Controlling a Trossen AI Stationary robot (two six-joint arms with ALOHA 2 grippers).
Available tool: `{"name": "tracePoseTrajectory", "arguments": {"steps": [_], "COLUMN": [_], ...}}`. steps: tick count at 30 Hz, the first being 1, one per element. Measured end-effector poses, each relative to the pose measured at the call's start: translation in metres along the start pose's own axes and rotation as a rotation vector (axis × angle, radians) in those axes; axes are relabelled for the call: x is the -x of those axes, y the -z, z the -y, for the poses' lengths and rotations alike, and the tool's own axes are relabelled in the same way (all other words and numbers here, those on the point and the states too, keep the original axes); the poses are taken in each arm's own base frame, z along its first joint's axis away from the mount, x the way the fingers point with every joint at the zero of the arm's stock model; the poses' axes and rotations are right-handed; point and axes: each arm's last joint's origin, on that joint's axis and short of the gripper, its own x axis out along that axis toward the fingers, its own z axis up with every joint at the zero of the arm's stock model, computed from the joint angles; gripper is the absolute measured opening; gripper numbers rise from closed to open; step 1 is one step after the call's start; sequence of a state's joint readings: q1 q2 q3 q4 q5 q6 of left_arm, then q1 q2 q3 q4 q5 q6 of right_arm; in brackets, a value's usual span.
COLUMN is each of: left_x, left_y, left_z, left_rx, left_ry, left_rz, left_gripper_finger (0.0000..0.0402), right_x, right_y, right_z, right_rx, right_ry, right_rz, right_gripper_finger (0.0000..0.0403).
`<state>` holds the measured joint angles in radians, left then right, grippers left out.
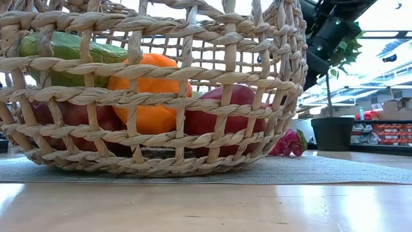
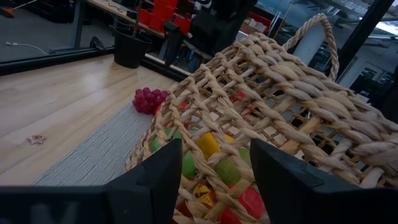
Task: Build produce basket
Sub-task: Put the middle red apple into the brown basket
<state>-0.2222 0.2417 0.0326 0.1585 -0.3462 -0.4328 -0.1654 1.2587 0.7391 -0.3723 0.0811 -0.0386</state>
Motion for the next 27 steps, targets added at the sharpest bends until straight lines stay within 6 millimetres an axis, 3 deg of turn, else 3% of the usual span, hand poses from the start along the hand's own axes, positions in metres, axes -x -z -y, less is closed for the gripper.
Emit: {"name": "tracePoseTrajectory", "arguments": {"steps": [6,12,18,27], "left_x": [0.000,0.000,0.000,0.000], "left_y": [0.000,0.000,0.000,0.000], "left_z": [0.000,0.000,0.000,0.000], "left_rx": [0.000,0.000,0.000,0.000], "left_ry": [0.000,0.000,0.000,0.000], "left_rz": [0.000,0.000,0.000,0.000], "left_gripper_finger": [0.0194,0.0195,0.0194,0.0193], "right_x": [-0.007,-0.012,-0.020,-0.053], "right_y": [-0.003,-0.007,-0.008,0.017], "right_z": [-0.002,-0.005,-0.015,-0.022], "right_rx": [0.089,0.178,0.203,0.225], "right_ry": [-0.051,-0.127,-0.161,-0.062], "right_rz": [0.025,0.072,0.103,0.207], "right_gripper_finger": [0.0354,0.0396,0.0393,0.0397]}}
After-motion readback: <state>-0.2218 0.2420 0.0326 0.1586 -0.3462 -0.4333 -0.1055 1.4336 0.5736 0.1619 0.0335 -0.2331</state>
